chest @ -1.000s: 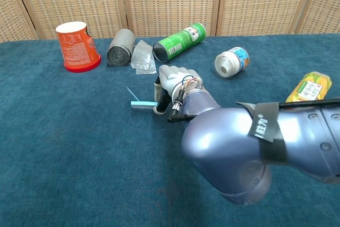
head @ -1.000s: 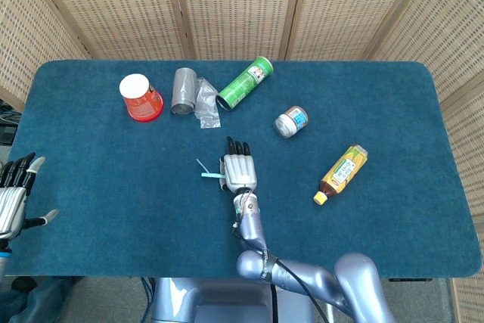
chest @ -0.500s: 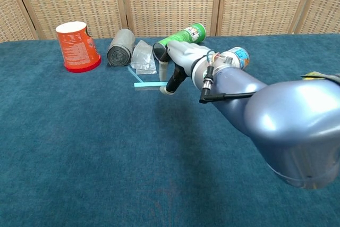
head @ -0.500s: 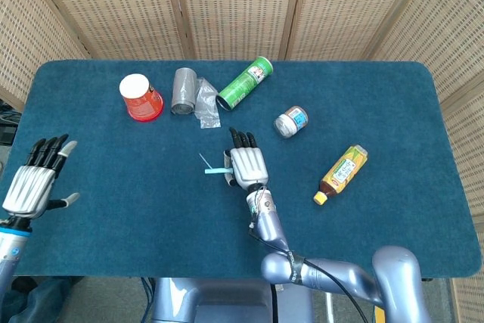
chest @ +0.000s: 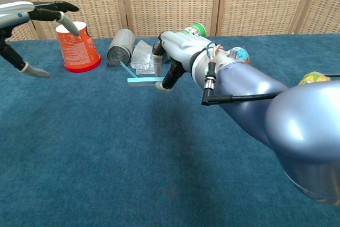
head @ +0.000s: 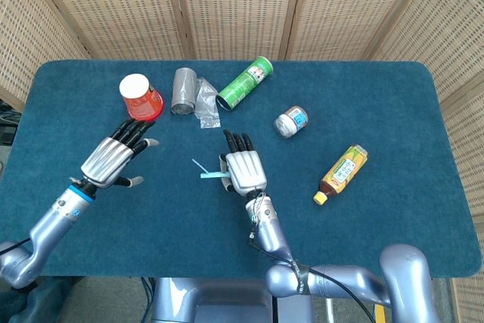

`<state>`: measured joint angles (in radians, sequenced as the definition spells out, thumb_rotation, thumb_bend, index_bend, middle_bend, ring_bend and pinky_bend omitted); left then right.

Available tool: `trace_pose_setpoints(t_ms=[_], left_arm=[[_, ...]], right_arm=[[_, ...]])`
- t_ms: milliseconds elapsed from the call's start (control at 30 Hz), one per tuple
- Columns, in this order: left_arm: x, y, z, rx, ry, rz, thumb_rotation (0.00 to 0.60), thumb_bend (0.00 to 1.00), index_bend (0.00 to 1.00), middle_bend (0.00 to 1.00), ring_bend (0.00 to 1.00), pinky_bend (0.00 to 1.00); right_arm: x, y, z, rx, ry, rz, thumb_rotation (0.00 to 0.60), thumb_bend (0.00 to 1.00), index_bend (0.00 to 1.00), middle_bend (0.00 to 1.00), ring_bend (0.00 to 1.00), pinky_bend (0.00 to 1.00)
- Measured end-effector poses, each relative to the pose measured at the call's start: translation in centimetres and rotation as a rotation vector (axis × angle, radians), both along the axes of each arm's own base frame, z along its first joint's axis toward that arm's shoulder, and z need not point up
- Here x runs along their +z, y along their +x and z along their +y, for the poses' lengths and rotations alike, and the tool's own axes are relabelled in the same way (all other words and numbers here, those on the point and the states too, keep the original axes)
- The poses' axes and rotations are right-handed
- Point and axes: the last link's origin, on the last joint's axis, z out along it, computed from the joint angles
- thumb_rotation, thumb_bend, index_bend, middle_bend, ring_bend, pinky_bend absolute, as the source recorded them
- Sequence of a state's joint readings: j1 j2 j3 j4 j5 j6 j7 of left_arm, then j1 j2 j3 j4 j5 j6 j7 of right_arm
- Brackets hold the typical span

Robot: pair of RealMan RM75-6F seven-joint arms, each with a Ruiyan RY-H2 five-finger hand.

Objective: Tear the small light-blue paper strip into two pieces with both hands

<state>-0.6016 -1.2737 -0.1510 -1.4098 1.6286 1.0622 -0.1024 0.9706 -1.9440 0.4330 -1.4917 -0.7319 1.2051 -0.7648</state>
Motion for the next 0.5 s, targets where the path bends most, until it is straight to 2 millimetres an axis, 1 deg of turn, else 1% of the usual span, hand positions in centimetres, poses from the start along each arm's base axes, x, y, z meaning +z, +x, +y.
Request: trace_pose_setpoints(t_ms=[67, 167, 233, 267, 367, 400, 467, 500], left_arm=[[-0.8, 0.8, 0.3, 0.003, -0.032, -0.021, 0.6, 0.11, 0.32, 0.0, 0.0, 0.0], [-1.4, 1.6, 0.6, -0.003, -0.045, -0.026, 0.6, 0.16, 0.32, 0.0, 0.0, 0.0], [-1.8, 2.0, 0.8, -0.008, -0.046, -0.031, 0.6, 0.22, 0.32, 0.0, 0.0, 0.0], [-2.0, 2.3, 0.9, -0.007, -0.049, -0.038, 0.6, 0.22, 0.32, 0.0, 0.0, 0.0], [-2.7, 3.0, 1.2, -0.005, -0.063, -0.058, 0.6, 0.2, 0.32, 0.01, 0.0, 0.0], [-2.8, 3.1, 1.3, -0.006, -0.065, -0.059, 0.6, 0.19, 0.32, 0.06, 0.04, 0.02], [-3.0, 3.2, 1.4, -0.01, -0.059, -0.051, 0.6, 0.17, 0.32, 0.25, 0.24, 0.15], [-3.0, 3.2, 1.5, -0.014, -0.054, -0.046, 0.6, 0.13, 0.32, 0.4, 0.41, 0.31]], right_arm=[[0.0, 0.1, 0.0, 0.0, -0.002, 0.002, 0.6, 0.52, 0.62, 0.0, 0.0, 0.0], [0.1, 0.3, 0.0, -0.002, -0.002, 0.001, 0.6, 0.52, 0.62, 0.0, 0.0, 0.0], [0.0, 0.4, 0.0, -0.004, 0.0, -0.001, 0.6, 0.52, 0.62, 0.0, 0.0, 0.0], [0.0, 0.5, 0.0, -0.006, 0.001, -0.004, 0.6, 0.52, 0.62, 0.0, 0.0, 0.0], [0.0, 0.7, 0.1, -0.01, 0.008, -0.011, 0.6, 0.52, 0.62, 0.0, 0.0, 0.0], [0.0, 0.7, 0.1, -0.01, 0.008, -0.01, 0.6, 0.52, 0.62, 0.0, 0.0, 0.0], [-0.1, 0.7, 0.1, -0.009, 0.007, -0.005, 0.6, 0.54, 0.62, 0.0, 0.0, 0.0], [-0.1, 0.7, 0.1, -0.009, 0.006, -0.004, 0.6, 0.54, 0.62, 0.0, 0.0, 0.0]])
